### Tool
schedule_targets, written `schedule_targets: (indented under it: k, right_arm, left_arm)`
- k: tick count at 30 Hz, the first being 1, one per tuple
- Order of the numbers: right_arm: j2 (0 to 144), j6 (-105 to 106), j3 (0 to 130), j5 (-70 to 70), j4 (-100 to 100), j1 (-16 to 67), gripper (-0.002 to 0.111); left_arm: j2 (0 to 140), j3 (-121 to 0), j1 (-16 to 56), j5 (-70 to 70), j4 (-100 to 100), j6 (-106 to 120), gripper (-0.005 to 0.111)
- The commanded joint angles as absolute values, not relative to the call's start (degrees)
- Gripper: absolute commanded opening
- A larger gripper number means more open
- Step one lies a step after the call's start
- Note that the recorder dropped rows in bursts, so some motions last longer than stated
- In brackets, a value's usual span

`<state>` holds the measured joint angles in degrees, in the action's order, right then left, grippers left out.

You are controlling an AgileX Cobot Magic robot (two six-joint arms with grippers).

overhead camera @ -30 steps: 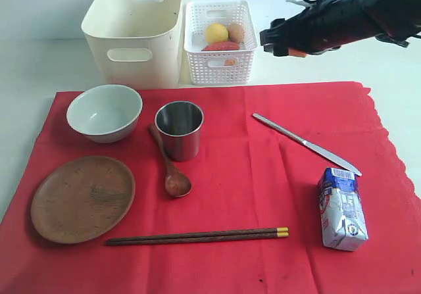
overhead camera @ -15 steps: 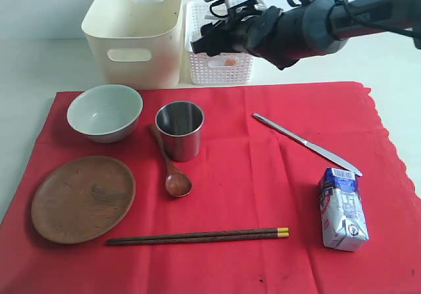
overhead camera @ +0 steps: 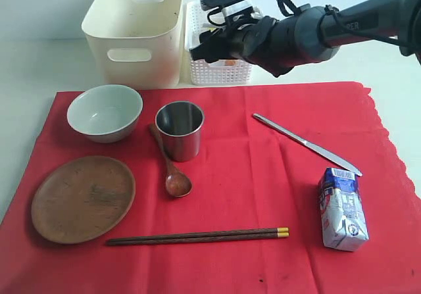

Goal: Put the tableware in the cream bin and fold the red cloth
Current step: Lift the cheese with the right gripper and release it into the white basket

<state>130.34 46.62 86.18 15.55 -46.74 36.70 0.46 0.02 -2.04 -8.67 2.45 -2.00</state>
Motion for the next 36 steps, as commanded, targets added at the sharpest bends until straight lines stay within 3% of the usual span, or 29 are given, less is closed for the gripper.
schedule_targets:
  k: [1, 10, 17, 20, 24, 31, 36]
  right_arm:
    - [130.1, 46.3, 86.8, 16.2, -46.5, 36.7, 0.064]
    - [130.1, 46.4, 86.8, 16.2, -46.4, 36.7, 0.064]
    - [130.1, 46.3, 86.8, 16.2, -46.5, 36.7, 0.094]
    - [130.0, 48.3, 86.8, 16.2, -46.3, 36.7, 0.097]
    - [127.4, 55.6, 86.6, 13.5, -48.2, 36.7, 0.096]
    - [117.6, 58.6, 86.6, -3.0, -50.2, 36.7, 0.092]
    - [110.0, 56.6, 86.6, -15.3, -45.8, 35.6, 0.070]
  left_arm:
    - [0.3, 0.0, -2.2, -8.5, 2.1, -2.0, 0.000]
    - [0.3, 0.0, -2.2, -8.5, 2.1, -2.0, 0.000]
    - [0.3, 0.0, -2.2, -8.5, 2.1, -2.0, 0.000]
    - [0.3, 0.0, -2.2, -8.5, 2.1, -2.0, 0.000]
    - [0.3, 0.0, -2.2, -8.5, 2.1, -2.0, 0.000]
    - [0.3, 0.0, -2.2, -8.5, 2.1, -2.0, 0.000]
    - [0.3, 0.0, -2.2, -8.5, 2.1, -2.0, 0.000]
